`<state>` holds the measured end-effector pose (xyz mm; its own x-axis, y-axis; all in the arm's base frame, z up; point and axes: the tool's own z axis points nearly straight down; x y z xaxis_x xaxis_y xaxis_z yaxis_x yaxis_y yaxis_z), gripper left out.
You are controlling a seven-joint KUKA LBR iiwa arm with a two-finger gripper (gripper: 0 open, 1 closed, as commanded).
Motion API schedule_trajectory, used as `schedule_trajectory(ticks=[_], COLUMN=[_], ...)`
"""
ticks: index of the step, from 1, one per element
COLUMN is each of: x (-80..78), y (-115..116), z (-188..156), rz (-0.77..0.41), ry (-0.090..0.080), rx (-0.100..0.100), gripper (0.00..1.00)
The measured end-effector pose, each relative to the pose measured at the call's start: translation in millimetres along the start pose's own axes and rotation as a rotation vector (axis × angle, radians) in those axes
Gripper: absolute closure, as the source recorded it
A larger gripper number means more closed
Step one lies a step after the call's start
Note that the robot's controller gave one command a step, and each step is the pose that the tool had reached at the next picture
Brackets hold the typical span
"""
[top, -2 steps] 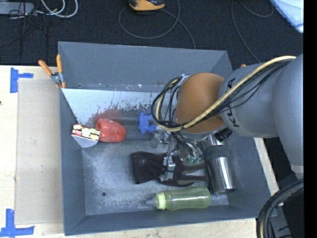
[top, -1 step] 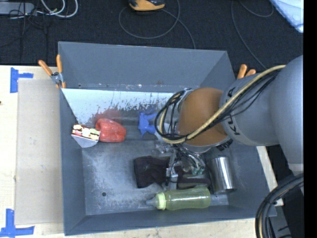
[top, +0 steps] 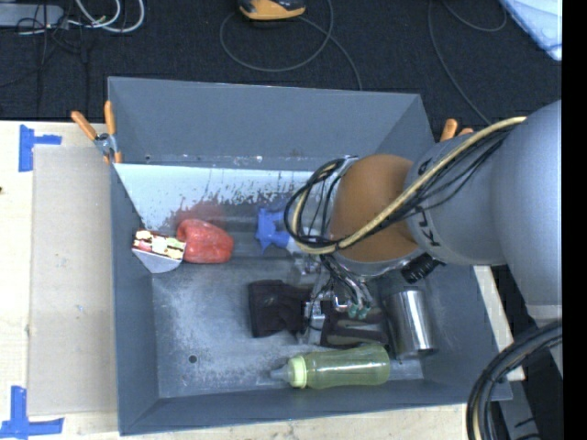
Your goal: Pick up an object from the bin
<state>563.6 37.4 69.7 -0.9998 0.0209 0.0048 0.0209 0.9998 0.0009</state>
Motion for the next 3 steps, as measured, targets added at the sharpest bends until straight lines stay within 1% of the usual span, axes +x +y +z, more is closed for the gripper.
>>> schedule_trajectory(ticks=[1,2,3], x=[4.2,-0.3,-0.3], y=[2.3,0.3,0.3], z=[0.8,-0.4,-0.4], rz=[-0.087,0.000,0.000], ry=[-0.002,0.001,0.001], rx=[0.000,-0.001,-0.001], gripper=[0.00,1.00,1.00])
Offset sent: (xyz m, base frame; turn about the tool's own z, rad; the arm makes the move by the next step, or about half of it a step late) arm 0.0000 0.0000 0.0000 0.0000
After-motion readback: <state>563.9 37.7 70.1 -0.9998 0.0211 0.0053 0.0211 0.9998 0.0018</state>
